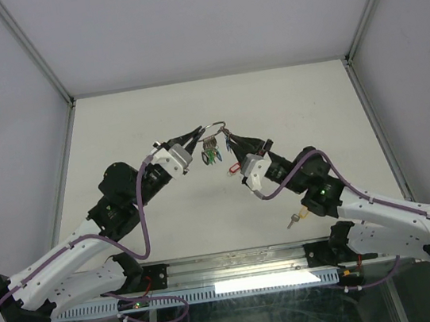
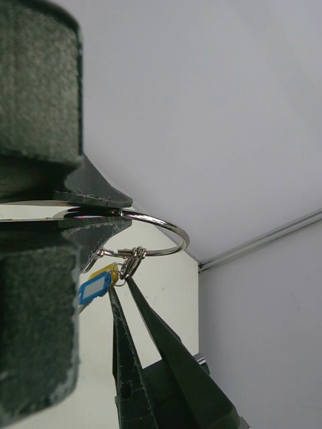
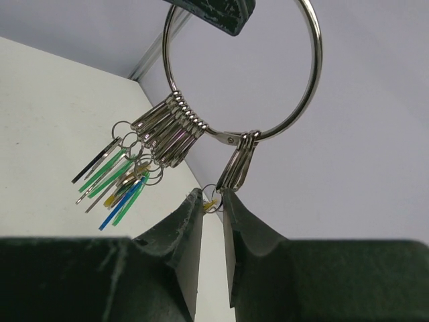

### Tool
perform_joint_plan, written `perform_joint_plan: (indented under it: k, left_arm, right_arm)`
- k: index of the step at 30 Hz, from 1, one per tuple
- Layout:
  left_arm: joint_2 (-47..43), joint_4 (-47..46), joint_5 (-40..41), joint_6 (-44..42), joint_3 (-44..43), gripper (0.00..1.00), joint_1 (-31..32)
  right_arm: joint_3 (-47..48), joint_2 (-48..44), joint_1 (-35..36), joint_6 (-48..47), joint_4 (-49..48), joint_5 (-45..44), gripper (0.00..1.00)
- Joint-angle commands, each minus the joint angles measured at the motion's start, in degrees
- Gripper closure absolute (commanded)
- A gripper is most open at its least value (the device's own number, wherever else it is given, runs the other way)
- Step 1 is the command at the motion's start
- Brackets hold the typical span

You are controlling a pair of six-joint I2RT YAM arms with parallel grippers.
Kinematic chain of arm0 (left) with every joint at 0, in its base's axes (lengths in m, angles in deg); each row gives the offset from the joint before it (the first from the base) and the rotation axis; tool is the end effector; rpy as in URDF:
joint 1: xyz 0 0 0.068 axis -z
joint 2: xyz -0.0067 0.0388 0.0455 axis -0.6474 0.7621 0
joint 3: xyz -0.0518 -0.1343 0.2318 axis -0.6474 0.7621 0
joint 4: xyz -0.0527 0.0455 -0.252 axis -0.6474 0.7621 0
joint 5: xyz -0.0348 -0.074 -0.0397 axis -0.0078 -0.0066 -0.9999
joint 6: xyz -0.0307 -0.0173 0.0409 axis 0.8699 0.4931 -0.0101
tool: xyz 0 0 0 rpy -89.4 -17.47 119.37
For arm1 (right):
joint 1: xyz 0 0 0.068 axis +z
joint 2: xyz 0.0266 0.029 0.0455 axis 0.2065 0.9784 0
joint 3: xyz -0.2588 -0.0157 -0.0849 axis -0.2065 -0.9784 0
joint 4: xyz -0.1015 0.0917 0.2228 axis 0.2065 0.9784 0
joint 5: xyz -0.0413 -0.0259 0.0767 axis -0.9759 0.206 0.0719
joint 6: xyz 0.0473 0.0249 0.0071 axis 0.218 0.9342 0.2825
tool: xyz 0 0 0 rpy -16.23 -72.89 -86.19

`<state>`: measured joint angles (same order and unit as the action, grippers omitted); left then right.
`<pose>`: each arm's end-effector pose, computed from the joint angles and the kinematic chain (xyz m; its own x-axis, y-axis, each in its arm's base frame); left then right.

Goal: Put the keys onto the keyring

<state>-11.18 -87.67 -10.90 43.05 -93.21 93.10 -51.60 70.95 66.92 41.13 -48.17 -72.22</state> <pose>0.1242 -0.1634 0.3904 0.4959 0.1581 -0.8539 0.6355 0.6040 0.4809 0.1238 0.1782 0.3237 0.6968 -0.3052 -0.6491 -0.4686 0.4913 -0.7342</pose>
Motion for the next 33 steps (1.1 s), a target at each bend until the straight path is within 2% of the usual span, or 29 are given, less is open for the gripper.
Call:
perform_joint_plan:
  k: [1,4,9,16,33]
  left_arm:
    - [-0.68,-4.66,-1.04,0.10,-3.34,1.00,-0.54]
    - [-0.81,-4.57,-0.96,0.03,-3.35,1.00,-0.54]
    - [-0.99,-4.41,-0.80,-0.03,-3.34,1.00,-0.53]
    - [-1.00,-4.43,-0.87,0.11,-3.34,1.00,-0.53]
    - [-1.22,-4.20,-0.78,0.01,-3.34,1.00,-0.54]
  right_arm:
    - [2.46,0.13,0.19,-0.04,-5.47,-0.27,0.80]
    - [2.09,-0.51,0.19,0.08,-6.67,0.20,0.80]
    - [1.45,-1.84,0.19,0.30,-7.54,0.63,0.73]
    - [1.39,-1.63,0.19,-0.31,-8.91,-1.30,0.79]
    - [1.84,1.21,0.19,-0.46,-10.73,-2.06,0.79]
